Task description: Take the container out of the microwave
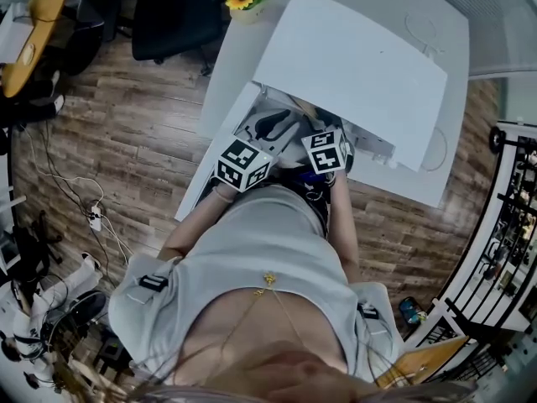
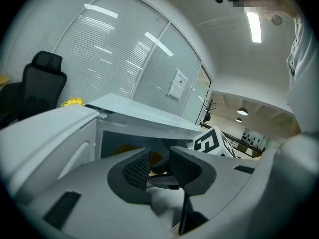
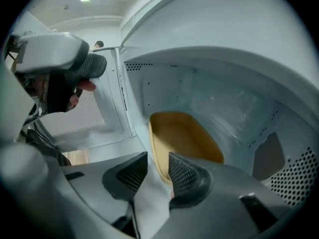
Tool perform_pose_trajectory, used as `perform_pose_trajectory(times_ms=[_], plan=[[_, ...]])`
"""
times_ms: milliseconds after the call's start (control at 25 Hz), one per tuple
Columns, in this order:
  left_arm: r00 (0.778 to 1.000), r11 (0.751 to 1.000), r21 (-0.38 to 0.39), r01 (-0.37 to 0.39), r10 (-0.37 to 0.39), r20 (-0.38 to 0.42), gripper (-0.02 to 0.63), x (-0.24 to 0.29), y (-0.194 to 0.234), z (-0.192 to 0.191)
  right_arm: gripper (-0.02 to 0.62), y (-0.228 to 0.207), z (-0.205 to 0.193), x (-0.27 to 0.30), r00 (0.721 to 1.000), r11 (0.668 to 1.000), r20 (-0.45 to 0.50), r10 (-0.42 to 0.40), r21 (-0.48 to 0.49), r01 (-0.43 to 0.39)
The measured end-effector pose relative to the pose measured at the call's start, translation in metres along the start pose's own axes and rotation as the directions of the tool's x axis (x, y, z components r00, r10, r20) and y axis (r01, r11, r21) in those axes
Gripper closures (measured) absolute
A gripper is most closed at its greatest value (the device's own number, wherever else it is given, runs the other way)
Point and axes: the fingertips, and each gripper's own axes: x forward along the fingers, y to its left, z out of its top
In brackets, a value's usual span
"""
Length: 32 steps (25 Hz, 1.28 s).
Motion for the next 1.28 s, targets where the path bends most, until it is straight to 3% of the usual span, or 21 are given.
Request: perform_pose_trajectory(times_ms=[520, 840, 1280], plan=[[0.999, 0.999, -0.018, -0.039, 0.038, -0.002, 0.488, 0.002, 0.006, -0.001, 0.492, -0.002, -0.001, 0.011, 0.999, 0.998, -0.039, 0.024, -0.064, -0.026], [0.999, 0.999, -0.024, -0.044, 0.044, -0.004, 0.488, 0.006, 0.005, -0.001, 0.558, -0.004, -0.001, 0.013, 0.998, 0.992, -0.057, 0.006, -0.124, -0.013], [0.998, 0.998, -0.028, -0.064, 0.063, -0.018, 0.488, 0.009, 0.007, -0.006, 0.561, -0.006, 0.0, 0.013, 0.998, 0.99, -0.062, 0.006, -0.142, -0.015]])
